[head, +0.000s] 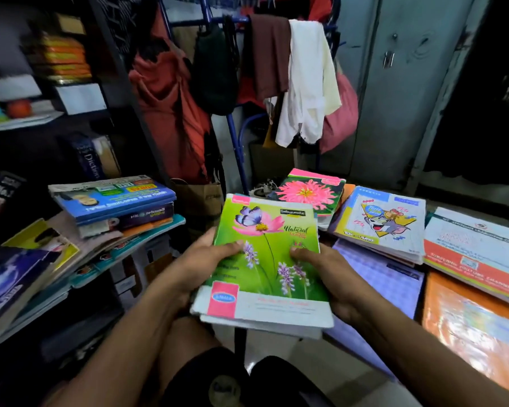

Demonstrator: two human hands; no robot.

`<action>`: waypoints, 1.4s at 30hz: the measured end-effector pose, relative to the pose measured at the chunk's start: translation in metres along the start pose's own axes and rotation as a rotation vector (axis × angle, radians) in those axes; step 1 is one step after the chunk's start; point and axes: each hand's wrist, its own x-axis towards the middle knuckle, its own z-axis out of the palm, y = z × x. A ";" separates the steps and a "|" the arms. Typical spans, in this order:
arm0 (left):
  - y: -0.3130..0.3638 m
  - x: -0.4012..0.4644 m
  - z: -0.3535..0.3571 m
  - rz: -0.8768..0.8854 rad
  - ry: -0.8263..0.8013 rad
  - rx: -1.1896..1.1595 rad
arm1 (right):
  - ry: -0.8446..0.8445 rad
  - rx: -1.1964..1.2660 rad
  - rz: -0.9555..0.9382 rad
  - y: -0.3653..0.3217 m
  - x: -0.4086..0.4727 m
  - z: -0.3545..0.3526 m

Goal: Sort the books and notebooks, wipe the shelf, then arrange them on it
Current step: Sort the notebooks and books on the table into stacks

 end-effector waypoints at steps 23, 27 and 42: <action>-0.013 0.148 -0.001 0.247 -0.011 1.139 | 0.110 -0.285 0.163 0.022 0.059 -0.024; -0.014 0.151 -0.006 0.223 -0.005 1.130 | 0.120 -0.267 0.163 0.008 0.047 -0.019; -0.037 -0.058 -0.138 0.438 0.502 0.512 | -0.248 -0.915 -0.442 0.033 0.024 0.171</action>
